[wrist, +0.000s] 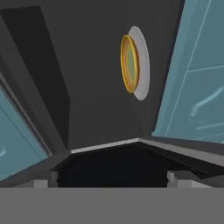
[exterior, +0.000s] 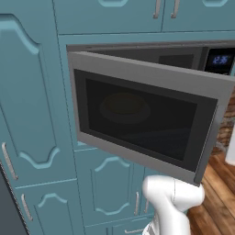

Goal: Pick the potato from the counter and place it in the microwave. Then turn on the microwave.

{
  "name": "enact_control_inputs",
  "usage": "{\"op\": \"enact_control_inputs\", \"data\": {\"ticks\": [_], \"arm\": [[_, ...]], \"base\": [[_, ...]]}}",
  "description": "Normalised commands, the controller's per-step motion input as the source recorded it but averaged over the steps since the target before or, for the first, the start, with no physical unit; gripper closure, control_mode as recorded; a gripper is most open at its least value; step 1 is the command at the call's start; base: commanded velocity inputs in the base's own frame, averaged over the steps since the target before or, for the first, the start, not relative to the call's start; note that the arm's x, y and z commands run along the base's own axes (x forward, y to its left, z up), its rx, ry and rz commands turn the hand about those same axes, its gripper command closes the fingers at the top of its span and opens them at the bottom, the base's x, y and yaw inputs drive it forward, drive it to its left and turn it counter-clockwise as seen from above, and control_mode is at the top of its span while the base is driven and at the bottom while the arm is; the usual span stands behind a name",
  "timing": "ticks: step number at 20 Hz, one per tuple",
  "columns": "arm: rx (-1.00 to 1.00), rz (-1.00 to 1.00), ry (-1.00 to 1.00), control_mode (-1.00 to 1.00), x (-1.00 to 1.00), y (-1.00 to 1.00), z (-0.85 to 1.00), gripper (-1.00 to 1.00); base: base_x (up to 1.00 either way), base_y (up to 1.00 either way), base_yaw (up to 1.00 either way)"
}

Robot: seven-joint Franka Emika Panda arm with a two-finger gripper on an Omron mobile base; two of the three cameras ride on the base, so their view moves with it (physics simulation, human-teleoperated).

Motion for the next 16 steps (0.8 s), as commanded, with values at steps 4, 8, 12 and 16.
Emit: {"op": "enact_control_inputs", "data": {"ticks": [4, 8, 12, 16], "arm": [[0.04, 0.01, 0.03, -1.00, 0.35, 0.02, -0.15, -1.00], [0.01, 0.02, 0.00, -1.00, 0.23, 0.09, -0.16, -1.00], [0.00, 0.05, 0.00, -1.00, 0.13, 0.07, -0.11, -1.00], [0.00, 0.09, 0.00, -1.00, 0.01, 0.06, -0.06, -1.00]], "base": [[0.00, 0.00, 0.00], [0.00, 0.00, 0.00], [0.00, 0.00, 0.00], [0.00, 0.00, 0.00]]}}
